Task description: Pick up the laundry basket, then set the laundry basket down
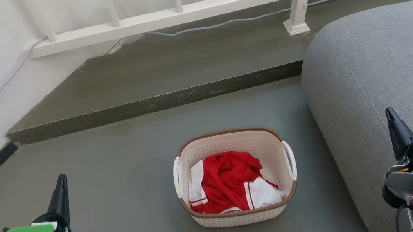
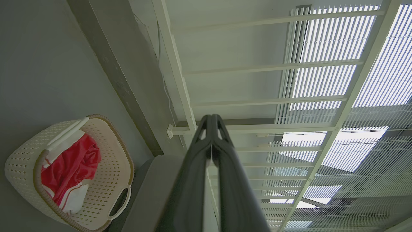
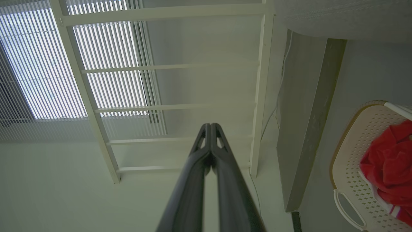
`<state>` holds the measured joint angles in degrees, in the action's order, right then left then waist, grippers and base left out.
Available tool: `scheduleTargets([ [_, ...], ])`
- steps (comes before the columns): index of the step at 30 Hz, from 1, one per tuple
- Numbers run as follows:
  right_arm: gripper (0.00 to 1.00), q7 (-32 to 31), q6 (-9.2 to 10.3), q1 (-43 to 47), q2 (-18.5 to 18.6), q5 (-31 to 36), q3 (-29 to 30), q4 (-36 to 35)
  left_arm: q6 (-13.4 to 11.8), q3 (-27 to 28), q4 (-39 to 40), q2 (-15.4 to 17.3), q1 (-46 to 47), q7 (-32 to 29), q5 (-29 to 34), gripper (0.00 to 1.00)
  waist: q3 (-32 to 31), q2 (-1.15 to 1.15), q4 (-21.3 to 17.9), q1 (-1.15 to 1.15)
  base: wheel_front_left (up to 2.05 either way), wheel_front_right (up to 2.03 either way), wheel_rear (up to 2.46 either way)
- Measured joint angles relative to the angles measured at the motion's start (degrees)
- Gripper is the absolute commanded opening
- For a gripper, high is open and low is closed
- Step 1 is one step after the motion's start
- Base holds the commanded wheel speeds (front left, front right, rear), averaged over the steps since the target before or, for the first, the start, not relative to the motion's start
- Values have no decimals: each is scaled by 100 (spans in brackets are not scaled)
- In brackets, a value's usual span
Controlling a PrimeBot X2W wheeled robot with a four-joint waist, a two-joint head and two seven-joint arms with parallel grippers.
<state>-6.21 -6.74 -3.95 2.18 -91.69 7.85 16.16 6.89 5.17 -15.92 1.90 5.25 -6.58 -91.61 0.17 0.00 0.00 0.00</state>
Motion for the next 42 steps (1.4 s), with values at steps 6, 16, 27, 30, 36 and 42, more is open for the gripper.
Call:
scheduleTargets([
  [6, 0, 1, 0, 0, 0, 0, 0, -1, 0, 0, 0, 0, 0, 1, 0, 0, 0, 0, 0, 0, 0, 0, 0],
  [16, 0, 0, 0, 0, 0, -1, 0, -2, 0, -1, 1, 0, 0, 1, 0, 0, 0, 0, 0, 0, 0, 0, 0],
  [27, 0, 1, -5, 0, 0, -1, 0, -3, 0, -2, 1, 0, 0, 1, 0, 0, 0, 0, 0, 0, 0, 0, 0],
  [30, 0, 1, -5, 0, 0, -1, 0, -3, 0, -2, 2, 0, 0, 1, 0, 0, 0, 0, 0, 0, 0, 0, 0],
  [36, 0, 1, -5, 0, 0, -1, 0, -4, 0, -2, 2, 0, 0, 1, 0, 0, 0, 0, 0, 0, 0, 0, 0],
  [42, 0, 1, -5, 0, 0, -1, 0, -4, 0, -2, 2, 0, 0, 1, 0, 0, 0, 0, 0, 0, 0, 0, 0],
])
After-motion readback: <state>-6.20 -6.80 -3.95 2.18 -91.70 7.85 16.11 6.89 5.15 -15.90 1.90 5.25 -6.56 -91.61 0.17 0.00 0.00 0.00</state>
